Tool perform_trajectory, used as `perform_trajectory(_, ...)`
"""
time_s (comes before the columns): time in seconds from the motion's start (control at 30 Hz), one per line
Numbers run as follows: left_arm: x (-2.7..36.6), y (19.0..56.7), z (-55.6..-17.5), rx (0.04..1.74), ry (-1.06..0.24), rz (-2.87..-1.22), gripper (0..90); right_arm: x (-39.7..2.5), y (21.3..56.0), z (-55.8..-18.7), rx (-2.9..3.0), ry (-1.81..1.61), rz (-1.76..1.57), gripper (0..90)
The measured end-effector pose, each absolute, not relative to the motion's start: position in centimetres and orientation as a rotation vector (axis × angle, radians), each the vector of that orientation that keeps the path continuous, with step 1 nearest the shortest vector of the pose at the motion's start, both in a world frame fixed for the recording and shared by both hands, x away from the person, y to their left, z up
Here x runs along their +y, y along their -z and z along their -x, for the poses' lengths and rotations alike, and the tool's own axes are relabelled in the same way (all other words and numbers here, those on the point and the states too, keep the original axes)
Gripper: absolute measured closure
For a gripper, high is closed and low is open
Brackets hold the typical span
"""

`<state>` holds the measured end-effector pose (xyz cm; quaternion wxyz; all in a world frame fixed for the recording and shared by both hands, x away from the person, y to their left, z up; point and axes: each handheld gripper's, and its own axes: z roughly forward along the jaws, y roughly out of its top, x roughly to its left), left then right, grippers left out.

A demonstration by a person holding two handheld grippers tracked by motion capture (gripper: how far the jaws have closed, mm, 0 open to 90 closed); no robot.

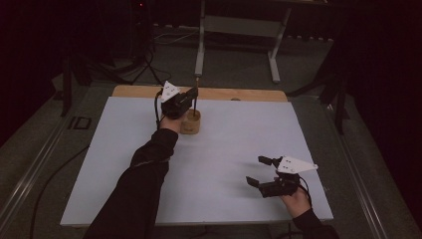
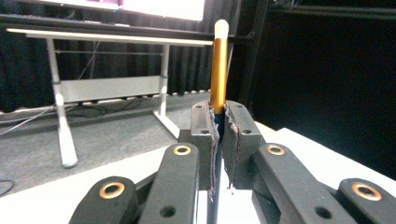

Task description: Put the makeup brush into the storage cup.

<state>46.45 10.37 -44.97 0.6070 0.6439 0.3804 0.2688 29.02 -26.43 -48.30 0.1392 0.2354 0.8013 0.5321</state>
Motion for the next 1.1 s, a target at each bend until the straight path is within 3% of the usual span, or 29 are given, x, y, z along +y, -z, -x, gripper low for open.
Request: perform_trajectory(1.1,7.9,48.0,-46.6,0.999,-0.651,-1.738,83.1,-26.4,48.3,-29.1,2.321,-1.541,-0.681,13.6)
